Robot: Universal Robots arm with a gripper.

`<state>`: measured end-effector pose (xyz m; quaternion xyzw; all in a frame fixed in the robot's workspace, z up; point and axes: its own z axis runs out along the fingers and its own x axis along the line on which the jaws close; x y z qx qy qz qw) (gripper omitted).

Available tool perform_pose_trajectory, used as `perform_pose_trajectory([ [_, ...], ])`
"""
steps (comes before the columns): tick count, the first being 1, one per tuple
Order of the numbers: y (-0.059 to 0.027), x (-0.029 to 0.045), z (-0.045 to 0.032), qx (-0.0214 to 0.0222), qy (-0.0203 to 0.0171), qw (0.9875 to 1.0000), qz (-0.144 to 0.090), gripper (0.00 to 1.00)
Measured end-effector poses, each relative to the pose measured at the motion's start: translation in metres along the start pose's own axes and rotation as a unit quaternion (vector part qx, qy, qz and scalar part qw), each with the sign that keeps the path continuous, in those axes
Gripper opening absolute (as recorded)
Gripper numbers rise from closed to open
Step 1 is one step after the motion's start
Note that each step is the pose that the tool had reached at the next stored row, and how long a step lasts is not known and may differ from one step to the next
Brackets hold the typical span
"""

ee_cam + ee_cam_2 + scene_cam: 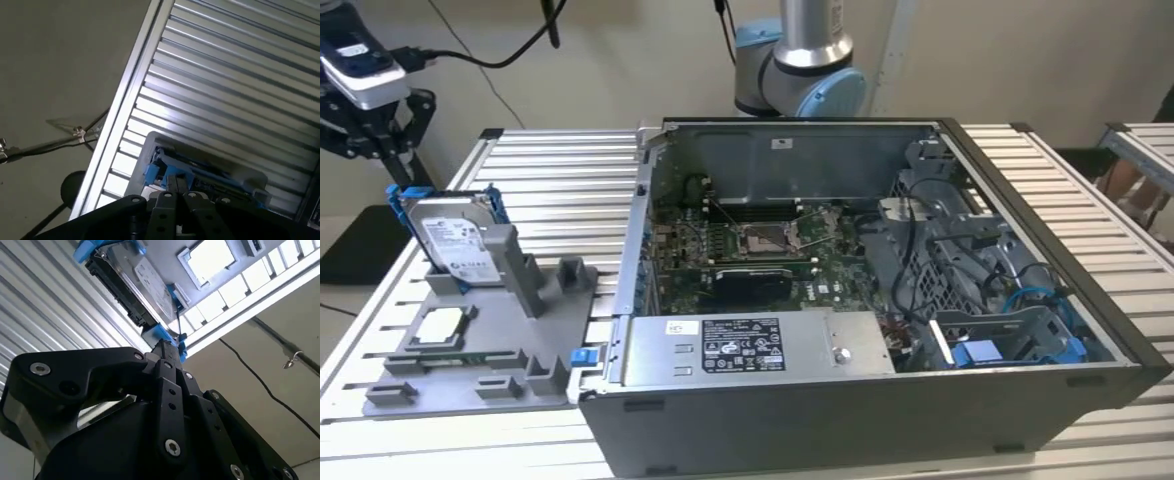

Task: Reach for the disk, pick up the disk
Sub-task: 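Pick up the disk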

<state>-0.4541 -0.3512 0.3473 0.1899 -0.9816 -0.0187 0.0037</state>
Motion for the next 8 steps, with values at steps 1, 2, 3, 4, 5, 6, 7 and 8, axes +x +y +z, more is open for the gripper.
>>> perform_pose_trajectory([
  [1, 0.0000, 0.0000, 0.0000, 0.0000, 0.0002, 1.0000, -0.009, 0.00],
  [2, 0.0000, 0.0000, 0.0000, 0.0000, 0.0005, 0.9998, -0.017, 0.00],
  [3, 0.0000, 0.0000, 0.0000, 0.0001, 0.0009, 0.9996, -0.027, 0.00],
  [4, 0.0000, 0.0000, 0.0000, 0.0001, 0.0012, 0.9993, -0.037, 0.00],
  [5, 0.0000, 0.0000, 0.0000, 0.0001, 0.0015, 0.9990, -0.045, 0.00],
  [6, 0.0000, 0.0000, 0.0000, 0.0001, 0.0018, 0.9986, -0.054, 0.00],
  [7, 0.0000, -0.0001, 0.0000, 0.0001, 0.0021, 0.9981, -0.062, 0.00],
  [8, -0.0001, -0.0001, 0.0000, 0.0001, 0.0024, 0.9976, -0.070, 0.00],
])
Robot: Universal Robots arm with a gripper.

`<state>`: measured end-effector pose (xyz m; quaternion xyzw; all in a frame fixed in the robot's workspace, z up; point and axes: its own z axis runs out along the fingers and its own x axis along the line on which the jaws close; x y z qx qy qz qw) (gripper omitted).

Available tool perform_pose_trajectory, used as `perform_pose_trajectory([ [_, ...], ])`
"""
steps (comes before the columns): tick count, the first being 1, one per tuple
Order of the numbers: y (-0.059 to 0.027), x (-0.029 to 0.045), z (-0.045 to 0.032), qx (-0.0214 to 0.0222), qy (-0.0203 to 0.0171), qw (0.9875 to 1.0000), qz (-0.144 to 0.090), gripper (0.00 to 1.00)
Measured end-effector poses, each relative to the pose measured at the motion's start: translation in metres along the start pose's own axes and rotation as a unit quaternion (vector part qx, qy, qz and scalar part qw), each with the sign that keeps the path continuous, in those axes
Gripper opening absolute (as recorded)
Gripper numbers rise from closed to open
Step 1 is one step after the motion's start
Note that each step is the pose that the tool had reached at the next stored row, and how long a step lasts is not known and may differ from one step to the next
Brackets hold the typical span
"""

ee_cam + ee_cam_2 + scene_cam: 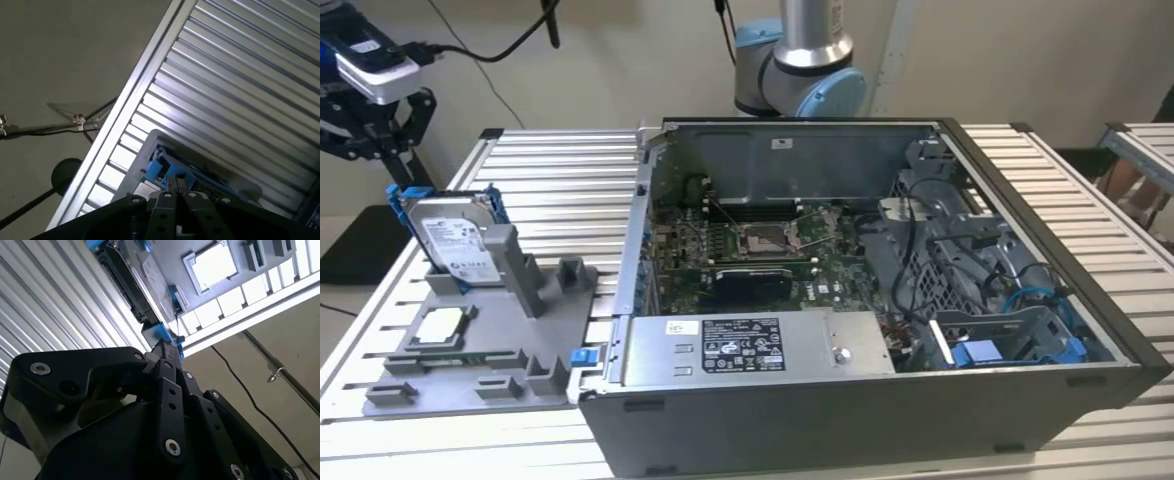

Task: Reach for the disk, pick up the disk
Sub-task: 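Pick up the disk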

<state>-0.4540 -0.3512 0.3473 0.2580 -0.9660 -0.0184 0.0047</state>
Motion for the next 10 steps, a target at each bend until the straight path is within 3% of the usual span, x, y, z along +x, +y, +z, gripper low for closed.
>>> perform_pose_trajectory([
  [5, -0.0007, -0.0012, -0.0001, 0.0000, 0.0013, 0.9994, -0.034, 0.00],
  [10, -0.0015, -0.0025, 0.0000, 0.0000, 0.0024, 0.9979, -0.065, 0.00],
])
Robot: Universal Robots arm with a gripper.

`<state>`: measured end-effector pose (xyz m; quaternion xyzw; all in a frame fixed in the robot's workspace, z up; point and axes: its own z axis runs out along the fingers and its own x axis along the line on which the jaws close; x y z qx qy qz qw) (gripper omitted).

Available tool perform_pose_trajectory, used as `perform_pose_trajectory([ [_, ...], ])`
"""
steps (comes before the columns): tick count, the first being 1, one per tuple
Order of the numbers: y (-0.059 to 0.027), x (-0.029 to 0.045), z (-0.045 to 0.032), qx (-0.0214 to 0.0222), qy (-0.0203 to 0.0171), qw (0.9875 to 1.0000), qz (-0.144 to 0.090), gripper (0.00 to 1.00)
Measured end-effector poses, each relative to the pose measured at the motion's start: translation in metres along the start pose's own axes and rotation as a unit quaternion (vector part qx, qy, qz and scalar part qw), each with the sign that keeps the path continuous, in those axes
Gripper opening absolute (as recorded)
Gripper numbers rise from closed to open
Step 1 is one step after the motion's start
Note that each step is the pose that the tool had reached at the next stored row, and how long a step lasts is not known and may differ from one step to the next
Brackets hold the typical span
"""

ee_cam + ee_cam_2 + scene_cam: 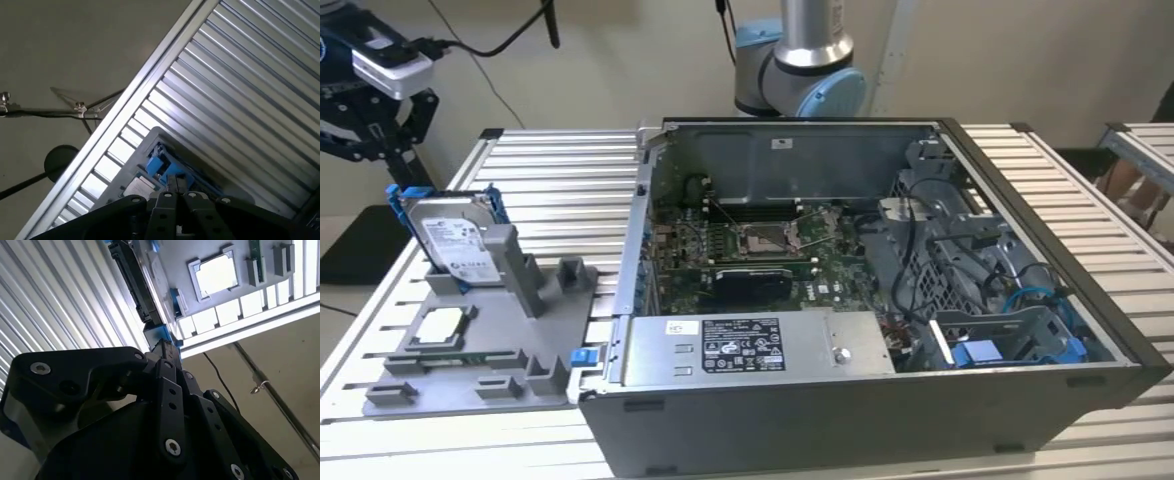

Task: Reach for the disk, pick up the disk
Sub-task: 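Pick up the disk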

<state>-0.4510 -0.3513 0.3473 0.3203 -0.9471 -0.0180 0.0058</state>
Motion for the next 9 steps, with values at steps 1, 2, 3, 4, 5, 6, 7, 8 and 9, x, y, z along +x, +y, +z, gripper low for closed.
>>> perform_pose_trajectory([
  [1, -0.0002, -0.0002, 0.0000, 0.0000, 0.0003, 1.0000, -0.007, 0.00],
  [2, -0.0003, -0.0005, -0.0001, 0.0000, 0.0005, 0.9999, -0.013, 0.00],
  [3, -0.0005, -0.0007, -0.0001, 0.0000, 0.0008, 0.9998, -0.020, 0.00],
  [4, -0.0007, -0.0009, -0.0001, 0.0000, 0.0010, 0.9996, -0.027, 0.00],
  [5, -0.0008, -0.0011, 0.0000, 0.0000, 0.0013, 0.9994, -0.033, 0.00],
  [6, -0.0010, -0.0013, -0.0001, 0.0000, 0.0016, 0.9992, -0.040, 0.00],
  [7, -0.0012, -0.0015, -0.0001, 0.0000, 0.0018, 0.9989, -0.046, 0.00],
  [8, -0.0013, -0.0017, -0.0001, 0.0000, 0.0021, 0.9986, -0.053, 0.00],
  [9, -0.0015, -0.0019, -0.0001, 0.0000, 0.0023, 0.9982, -0.060, 0.00],
])
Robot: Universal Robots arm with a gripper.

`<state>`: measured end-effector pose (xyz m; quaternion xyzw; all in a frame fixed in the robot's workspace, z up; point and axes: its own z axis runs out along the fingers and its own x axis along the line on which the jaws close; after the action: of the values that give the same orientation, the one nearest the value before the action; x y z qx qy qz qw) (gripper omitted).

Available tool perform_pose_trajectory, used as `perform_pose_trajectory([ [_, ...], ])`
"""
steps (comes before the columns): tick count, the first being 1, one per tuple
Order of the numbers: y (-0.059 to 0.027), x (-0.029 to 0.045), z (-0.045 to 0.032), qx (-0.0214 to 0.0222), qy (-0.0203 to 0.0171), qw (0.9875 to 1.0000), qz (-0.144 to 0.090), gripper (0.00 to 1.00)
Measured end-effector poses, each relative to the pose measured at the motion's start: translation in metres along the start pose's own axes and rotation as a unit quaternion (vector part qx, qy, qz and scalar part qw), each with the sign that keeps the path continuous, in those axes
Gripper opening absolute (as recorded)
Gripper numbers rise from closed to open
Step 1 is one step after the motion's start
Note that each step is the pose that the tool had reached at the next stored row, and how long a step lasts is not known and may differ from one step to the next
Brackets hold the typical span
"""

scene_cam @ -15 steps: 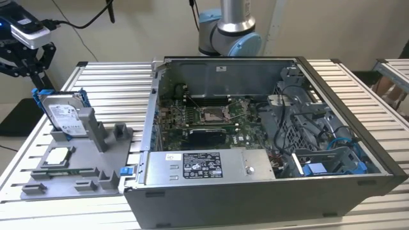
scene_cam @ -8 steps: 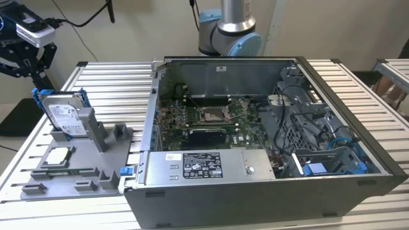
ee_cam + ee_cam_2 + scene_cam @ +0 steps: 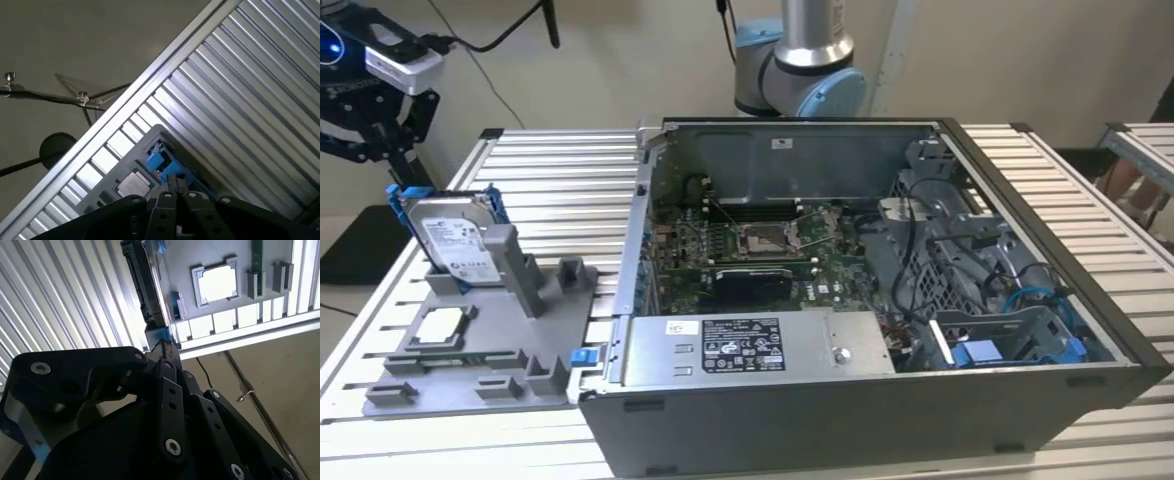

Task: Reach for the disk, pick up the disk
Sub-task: 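Pick up the disk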

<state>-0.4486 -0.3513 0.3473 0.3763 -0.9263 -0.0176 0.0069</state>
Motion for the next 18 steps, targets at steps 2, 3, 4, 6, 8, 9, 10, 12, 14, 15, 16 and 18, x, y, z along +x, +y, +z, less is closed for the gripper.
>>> perform_pose_trajectory([
  [2, -0.0003, -0.0003, 0.0000, 0.0000, 0.0005, 0.9999, -0.013, 0.00],
  [3, -0.0005, -0.0005, 0.0000, 0.0000, 0.0007, 0.9998, -0.021, 0.00],
  [4, -0.0006, -0.0007, 0.0000, 0.0000, 0.0010, 0.9996, -0.027, 0.00],
  [6, -0.0010, -0.0010, -0.0001, 0.0000, 0.0015, 0.9992, -0.040, 0.00],
  [8, -0.0012, -0.0012, 0.0000, 0.0001, 0.0020, 0.9985, -0.054, 0.00],
  [9, -0.0012, -0.0012, -0.0001, 0.0001, 0.0023, 0.9980, -0.063, 0.00],
  [10, -0.0013, -0.0012, 0.0000, 0.0002, 0.0025, 0.9974, -0.072, 0.00],
  [12, -0.0013, -0.0012, 0.0000, 0.0004, 0.0030, 0.9960, -0.089, 0.00],
  [14, -0.0012, -0.0012, 0.0000, 0.0007, 0.0034, 0.9942, -0.107, 0.00],
  [15, -0.0013, -0.0012, 0.0000, 0.0009, 0.0036, 0.9932, -0.116, 0.00],
  [16, -0.0013, -0.0012, 0.0000, 0.0011, 0.0037, 0.9920, -0.126, 0.00],
  [18, -0.0012, -0.0012, 0.0001, 0.0017, 0.0039, 0.9896, -0.144, 0.00],
])
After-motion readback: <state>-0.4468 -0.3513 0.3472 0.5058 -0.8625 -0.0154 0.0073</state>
